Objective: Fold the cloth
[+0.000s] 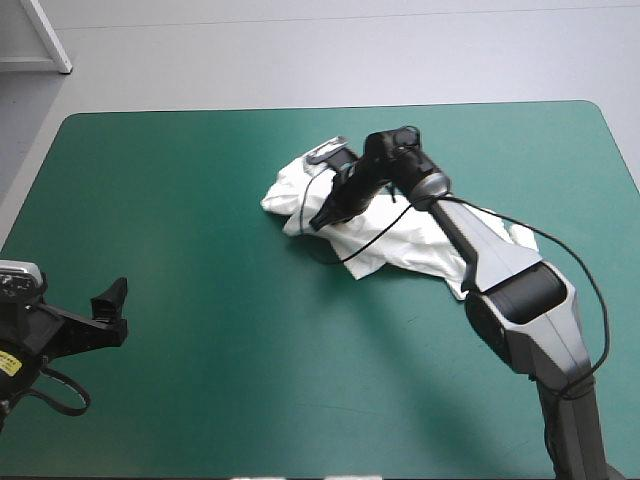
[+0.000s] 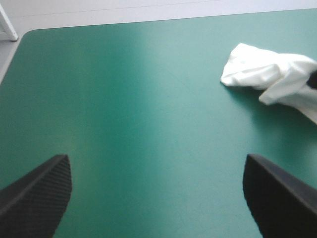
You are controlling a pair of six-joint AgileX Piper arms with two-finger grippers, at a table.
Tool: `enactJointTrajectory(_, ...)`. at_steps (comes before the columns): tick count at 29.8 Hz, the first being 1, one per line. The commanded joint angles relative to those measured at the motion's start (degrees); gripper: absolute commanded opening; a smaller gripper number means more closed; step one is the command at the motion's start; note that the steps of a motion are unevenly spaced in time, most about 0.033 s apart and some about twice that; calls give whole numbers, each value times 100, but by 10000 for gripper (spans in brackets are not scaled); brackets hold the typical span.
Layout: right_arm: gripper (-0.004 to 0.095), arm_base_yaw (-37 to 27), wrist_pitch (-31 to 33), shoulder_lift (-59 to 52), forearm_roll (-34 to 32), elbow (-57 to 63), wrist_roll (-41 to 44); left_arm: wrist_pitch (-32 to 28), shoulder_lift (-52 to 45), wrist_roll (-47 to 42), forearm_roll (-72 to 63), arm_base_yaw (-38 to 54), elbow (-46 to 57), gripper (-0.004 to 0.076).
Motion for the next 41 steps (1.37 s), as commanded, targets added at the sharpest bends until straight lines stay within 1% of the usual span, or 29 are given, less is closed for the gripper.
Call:
enactJointTrajectory(1, -19, 736, 7, -443, 75, -198, -93, -124, 41, -114, 343, -32, -433, 673)
enactJointTrajectory(4, -19, 1421, -63, -443, -127, -198, -93, 98, 41, -114, 445, -32, -632, 673)
enactJointTrajectory(7, -18, 1930, -353, -443, -179, -198, -137, 227, 41, -114, 459, -32, -716, 673)
enactJointTrajectory(8, -7, 2078, -479, -443, -206, -198, -153, 276, 41, -114, 459, -32, -716, 673)
enactJointTrajectory(9, 27, 2208, -616, -443, -265, -198, -153, 304, 41, -114, 459, -32, -716, 673)
enactJointTrajectory(10, 90, 2300, -731, -443, -337, -198, -123, 361, 41, -114, 459, -32, -716, 673)
enactJointTrajectory(11, 181, 2390, -857, -443, -454, -198, -56, 390, 41, -114, 459, -32, -716, 673)
enactJointTrajectory(13, 400, 2481, -997, -443, -612, -198, 46, 454, 41, -114, 459, -32, -716, 673)
enactJointTrajectory(14, 529, 2512, -1010, -443, -701, -208, 258, 493, 41, -114, 459, -32, -716, 673)
enactJointTrajectory(15, 638, 2512, -971, -475, -760, -235, 484, 526, 41, -114, 459, -32, -716, 673)
enactJointTrajectory(17, 755, 2493, -848, -529, -926, -301, 823, 566, 41, -114, 459, -32, -716, 673)
enactJointTrajectory(18, 769, 2475, -730, -597, -1047, -346, 982, 584, 41, -114, 459, -32, -716, 673)
enactJointTrajectory(20, 739, 2431, -453, -756, -1234, -407, 1171, 639, 41, -114, 459, -32, -716, 673)
enactJointTrajectory(23, 664, 2335, 121, -1115, -1536, -420, 1406, 682, 41, -114, 459, -32, -716, 673)
enactJointTrajectory(26, 585, 2163, 917, -1541, -1725, -420, 1570, 708, 41, -126, 421, -32, -716, 673)
enactJointTrajectory(29, 540, 1930, 918, -2057, -1672, -44, 1824, 803, 50, -136, 411, -32, -716, 673)
enactJointTrajectory(33, 525, 1711, 918, -2937, -1838, 1029, 2038, 1027, 50, -136, 399, -32, -716, 673)
enactJointTrajectory(35, 525, 1611, 918, -3430, -2047, 1726, 2217, 1078, 50, -136, 371, -32, -716, 673)
enactJointTrajectory(39, 525, 1525, 767, -4507, -2707, 3150, 2728, 1083, 50, -136, 306, -32, -716, 673)
enactJointTrajectory(41, 525, 1514, 722, -4927, -2979, 3610, 2954, 1083, 55, -150, 306, -32, -705, 673)
